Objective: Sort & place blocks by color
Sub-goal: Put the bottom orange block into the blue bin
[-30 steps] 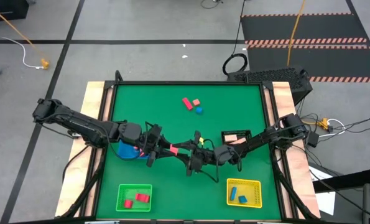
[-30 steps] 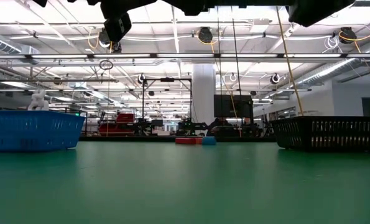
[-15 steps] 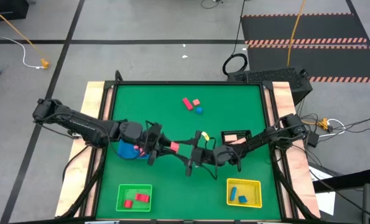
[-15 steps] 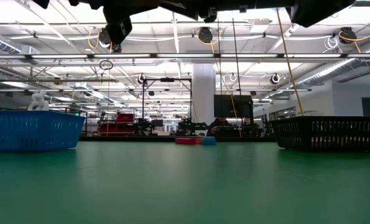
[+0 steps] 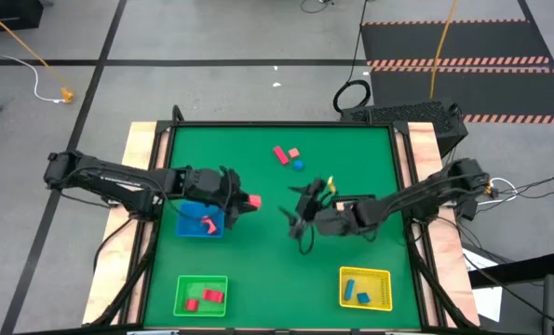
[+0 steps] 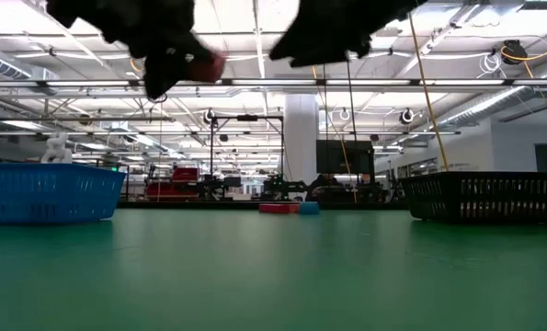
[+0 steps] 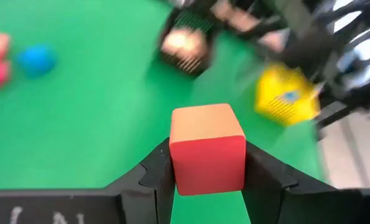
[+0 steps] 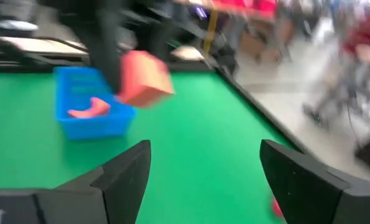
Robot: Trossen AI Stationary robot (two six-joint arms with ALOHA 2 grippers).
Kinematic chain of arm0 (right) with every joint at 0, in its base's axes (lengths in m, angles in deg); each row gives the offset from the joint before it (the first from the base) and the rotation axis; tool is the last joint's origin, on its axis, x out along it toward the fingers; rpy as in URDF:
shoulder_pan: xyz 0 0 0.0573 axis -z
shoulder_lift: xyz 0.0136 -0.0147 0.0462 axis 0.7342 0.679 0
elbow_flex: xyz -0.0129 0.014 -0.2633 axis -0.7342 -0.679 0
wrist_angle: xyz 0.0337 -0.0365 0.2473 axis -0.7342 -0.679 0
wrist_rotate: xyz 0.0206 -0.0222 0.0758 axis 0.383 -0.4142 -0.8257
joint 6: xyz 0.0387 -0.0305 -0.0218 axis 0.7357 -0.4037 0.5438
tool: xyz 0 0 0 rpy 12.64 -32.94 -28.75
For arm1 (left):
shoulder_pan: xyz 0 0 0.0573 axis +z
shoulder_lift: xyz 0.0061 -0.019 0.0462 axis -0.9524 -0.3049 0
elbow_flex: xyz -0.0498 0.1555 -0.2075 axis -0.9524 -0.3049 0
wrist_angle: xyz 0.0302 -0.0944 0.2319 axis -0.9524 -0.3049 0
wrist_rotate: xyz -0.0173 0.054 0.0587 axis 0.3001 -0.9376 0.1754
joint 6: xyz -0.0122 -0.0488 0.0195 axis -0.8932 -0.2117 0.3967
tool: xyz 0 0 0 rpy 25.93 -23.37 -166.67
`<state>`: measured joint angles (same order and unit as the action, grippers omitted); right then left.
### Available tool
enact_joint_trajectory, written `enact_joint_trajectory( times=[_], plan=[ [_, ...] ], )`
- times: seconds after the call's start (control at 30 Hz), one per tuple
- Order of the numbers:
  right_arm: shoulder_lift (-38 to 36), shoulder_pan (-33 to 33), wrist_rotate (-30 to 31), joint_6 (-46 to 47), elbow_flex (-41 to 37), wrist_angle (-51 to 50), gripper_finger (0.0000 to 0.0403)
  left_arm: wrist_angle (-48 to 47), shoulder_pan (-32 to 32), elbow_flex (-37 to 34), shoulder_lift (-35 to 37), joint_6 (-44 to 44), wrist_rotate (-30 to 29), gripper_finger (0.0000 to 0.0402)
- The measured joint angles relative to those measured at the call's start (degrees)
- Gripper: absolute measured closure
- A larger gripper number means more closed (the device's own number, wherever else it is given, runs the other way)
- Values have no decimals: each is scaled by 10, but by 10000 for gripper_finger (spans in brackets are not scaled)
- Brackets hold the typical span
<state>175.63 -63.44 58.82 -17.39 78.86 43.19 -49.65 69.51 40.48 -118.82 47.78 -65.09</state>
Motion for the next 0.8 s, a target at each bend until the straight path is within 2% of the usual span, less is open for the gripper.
enact_joint_trajectory(
  times=[0.13, 0.27, 0.43, 0.53, 0.67, 0.8],
  plan=[
    [-48, 43, -3, 144, 0, -131, 116, -171, 29, 0, 51, -20, 2, 262],
    [-67, 102, -55, 275, 0, -215, 116, -366, 31, 0, 97, -76, 2, 262],
    [-52, 182, -147, 322, 0, -250, 117, -533, -10, 0, 114, -174, -29, 262],
    [-35, 219, -180, 312, 0, -244, 117, -573, -38, 0, 110, -211, -32, 262],
    [-12, 258, -182, 299, 0, -245, 117, -575, -70, 0, 97, -230, -32, 261],
    [14, 284, -189, 301, -1, -241, 117, -575, -88, 0, 78, -230, -32, 216]
  ],
)
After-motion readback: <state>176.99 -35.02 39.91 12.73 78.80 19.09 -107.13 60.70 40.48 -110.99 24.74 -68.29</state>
